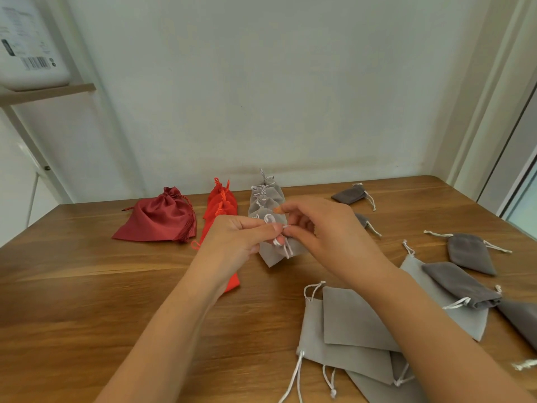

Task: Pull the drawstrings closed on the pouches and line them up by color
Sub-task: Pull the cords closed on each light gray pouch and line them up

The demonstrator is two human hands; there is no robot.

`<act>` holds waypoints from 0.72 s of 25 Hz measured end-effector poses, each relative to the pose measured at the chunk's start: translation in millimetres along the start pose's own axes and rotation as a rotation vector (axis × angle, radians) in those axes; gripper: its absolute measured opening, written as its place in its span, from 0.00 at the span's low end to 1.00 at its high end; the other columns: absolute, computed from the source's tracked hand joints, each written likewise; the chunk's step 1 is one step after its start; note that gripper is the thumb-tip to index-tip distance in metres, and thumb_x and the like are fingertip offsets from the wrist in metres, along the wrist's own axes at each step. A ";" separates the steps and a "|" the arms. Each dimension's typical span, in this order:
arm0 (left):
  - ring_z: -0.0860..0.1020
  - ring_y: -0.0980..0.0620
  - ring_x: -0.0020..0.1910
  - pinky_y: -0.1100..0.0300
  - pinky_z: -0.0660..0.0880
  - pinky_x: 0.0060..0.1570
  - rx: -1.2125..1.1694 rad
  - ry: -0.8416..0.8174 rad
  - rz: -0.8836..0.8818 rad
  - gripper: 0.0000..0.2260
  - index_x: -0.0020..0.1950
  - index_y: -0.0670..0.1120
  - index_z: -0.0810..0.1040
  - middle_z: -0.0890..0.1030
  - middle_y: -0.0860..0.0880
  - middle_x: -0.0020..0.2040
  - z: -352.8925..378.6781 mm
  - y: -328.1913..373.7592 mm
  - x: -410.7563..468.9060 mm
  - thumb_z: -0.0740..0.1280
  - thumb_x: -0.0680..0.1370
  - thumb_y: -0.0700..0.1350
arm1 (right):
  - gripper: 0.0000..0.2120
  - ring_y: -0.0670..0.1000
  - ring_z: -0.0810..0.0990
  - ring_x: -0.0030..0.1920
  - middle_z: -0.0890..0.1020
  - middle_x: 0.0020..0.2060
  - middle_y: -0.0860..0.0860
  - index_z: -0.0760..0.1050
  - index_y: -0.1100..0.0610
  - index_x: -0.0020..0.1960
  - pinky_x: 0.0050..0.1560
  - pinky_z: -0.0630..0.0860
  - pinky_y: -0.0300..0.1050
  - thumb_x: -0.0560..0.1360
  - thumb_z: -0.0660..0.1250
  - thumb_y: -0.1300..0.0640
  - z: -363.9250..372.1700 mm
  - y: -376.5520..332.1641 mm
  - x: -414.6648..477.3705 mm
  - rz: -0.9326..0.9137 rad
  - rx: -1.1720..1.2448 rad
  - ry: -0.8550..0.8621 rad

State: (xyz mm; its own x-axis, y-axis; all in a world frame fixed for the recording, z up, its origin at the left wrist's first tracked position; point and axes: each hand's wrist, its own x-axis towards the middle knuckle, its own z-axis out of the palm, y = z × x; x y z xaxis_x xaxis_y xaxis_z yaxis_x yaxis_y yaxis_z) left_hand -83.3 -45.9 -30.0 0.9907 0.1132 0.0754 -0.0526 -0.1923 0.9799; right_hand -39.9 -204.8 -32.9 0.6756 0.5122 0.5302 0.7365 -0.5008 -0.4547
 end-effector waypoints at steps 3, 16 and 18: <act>0.60 0.59 0.23 0.72 0.60 0.23 -0.045 0.079 0.013 0.05 0.41 0.41 0.85 0.71 0.53 0.22 1.6 -4.5 3.4 0.71 0.74 0.41 | 0.09 0.45 0.74 0.46 0.78 0.46 0.48 0.77 0.56 0.55 0.48 0.70 0.40 0.78 0.64 0.55 2.7 -2.5 1.8 0.052 -0.124 -0.023; 0.66 0.58 0.23 0.69 0.63 0.24 -0.123 -0.118 0.076 0.03 0.40 0.41 0.83 0.81 0.48 0.32 -7.0 4.1 -0.3 0.72 0.68 0.36 | 0.09 0.41 0.75 0.56 0.80 0.54 0.40 0.78 0.47 0.55 0.58 0.69 0.38 0.74 0.67 0.50 -15.6 9.6 -2.6 0.079 0.402 -0.127; 0.68 0.60 0.22 0.70 0.63 0.24 -0.100 -0.154 0.150 0.04 0.40 0.40 0.82 0.82 0.50 0.31 -7.2 7.7 -3.6 0.72 0.67 0.36 | 0.09 0.44 0.78 0.55 0.82 0.52 0.44 0.78 0.51 0.56 0.59 0.73 0.47 0.76 0.65 0.53 -15.8 9.9 -2.5 0.116 0.499 -0.279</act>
State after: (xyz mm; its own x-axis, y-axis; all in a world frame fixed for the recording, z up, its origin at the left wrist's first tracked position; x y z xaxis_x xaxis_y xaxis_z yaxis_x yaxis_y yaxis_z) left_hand -88.1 -40.9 -21.4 0.9780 -0.0609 0.1997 -0.2049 -0.0976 0.9739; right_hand -34.8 -222.0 -27.4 0.6861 0.6721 0.2786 0.5373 -0.2099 -0.8168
